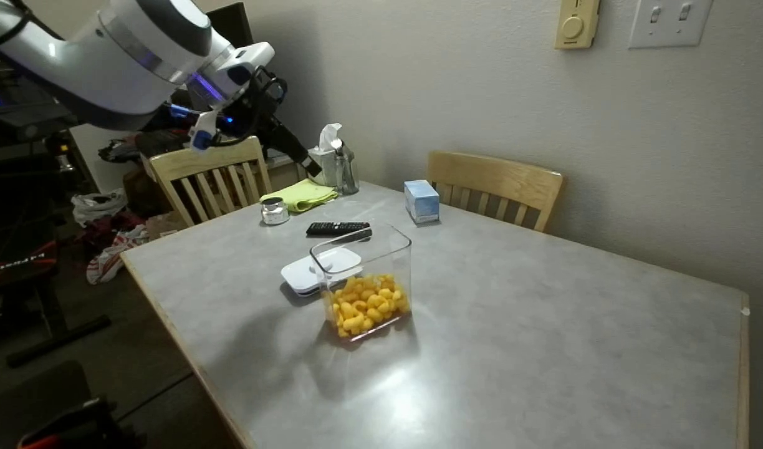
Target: Use the lid to close the container
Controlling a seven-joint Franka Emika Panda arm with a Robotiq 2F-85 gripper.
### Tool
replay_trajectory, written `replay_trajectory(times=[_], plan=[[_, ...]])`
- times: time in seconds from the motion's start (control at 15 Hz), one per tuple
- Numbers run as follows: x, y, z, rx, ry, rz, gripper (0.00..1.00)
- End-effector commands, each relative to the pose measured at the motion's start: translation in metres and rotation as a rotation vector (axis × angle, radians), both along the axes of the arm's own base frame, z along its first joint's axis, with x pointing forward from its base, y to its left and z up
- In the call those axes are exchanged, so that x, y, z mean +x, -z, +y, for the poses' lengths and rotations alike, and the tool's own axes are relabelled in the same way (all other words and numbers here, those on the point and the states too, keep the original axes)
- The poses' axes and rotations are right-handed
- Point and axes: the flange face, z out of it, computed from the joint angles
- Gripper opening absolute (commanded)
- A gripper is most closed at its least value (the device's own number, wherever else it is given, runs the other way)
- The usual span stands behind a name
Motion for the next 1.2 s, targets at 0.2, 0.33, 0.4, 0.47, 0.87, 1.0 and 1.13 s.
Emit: replay_trajectory(times=[0.2, 0.33, 0.4, 0.47, 0.87, 1.0, 1.13], plan=[[0.07, 0.057, 0.019, 0.047, 0.114, 0.037, 1.0], [0.087, 0.073, 0.021, 0.069, 0.125, 0.086, 1.0], [0.065, 0.06, 0.018, 0.065, 0.116, 0.05, 1.0], [0.073, 0.069, 0.019, 0.073, 0.12, 0.068, 1.0], [0.085, 0.096, 0.019, 0.178, 0.09, 0.198, 1.0], [0.087, 0.105, 0.019, 0.23, 0.073, 0.309, 1.0], [0.089, 0.113, 0.011, 0.269, 0.068, 0.407, 1.0]])
